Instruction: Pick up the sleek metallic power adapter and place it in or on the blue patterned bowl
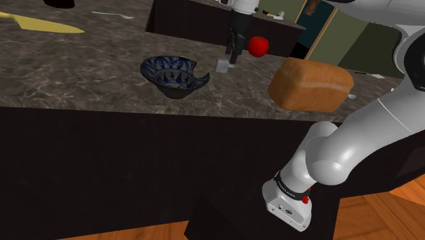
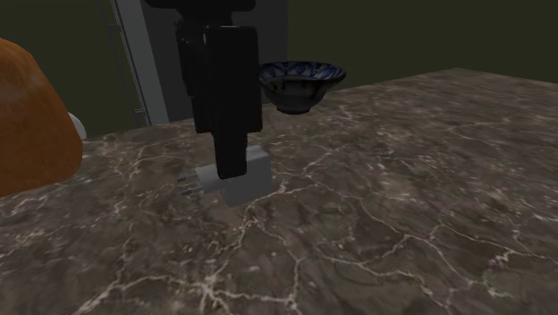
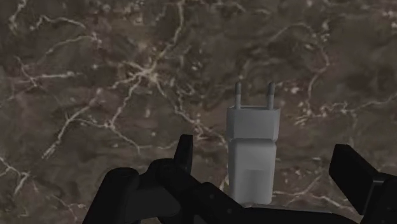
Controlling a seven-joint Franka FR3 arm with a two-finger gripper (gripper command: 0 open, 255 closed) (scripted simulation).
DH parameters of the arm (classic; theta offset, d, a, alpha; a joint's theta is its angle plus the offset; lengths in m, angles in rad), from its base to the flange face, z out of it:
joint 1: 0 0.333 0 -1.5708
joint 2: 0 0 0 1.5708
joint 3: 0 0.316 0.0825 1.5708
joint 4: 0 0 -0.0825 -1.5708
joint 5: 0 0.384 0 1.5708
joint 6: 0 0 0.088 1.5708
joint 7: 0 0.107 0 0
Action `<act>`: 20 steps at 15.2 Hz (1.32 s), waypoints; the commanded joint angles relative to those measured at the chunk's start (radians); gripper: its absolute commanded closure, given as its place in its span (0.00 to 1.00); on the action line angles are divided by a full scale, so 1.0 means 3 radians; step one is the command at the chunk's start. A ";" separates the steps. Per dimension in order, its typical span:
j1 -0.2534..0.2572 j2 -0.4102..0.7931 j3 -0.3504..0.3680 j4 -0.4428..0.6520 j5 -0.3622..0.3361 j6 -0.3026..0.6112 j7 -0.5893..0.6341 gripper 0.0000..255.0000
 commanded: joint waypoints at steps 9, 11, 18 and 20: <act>0.0003 0.0007 -0.0021 -0.0301 -0.0009 0.0311 -0.0059 0.00; 0.0003 0.0007 -0.0021 -0.0301 -0.0009 0.0311 -0.0059 0.00; 0.0004 0.0008 -0.0021 -0.0300 -0.0008 0.0310 -0.0059 1.00; 0.0003 0.0009 -0.0021 -0.0300 -0.0008 0.0310 -0.0059 1.00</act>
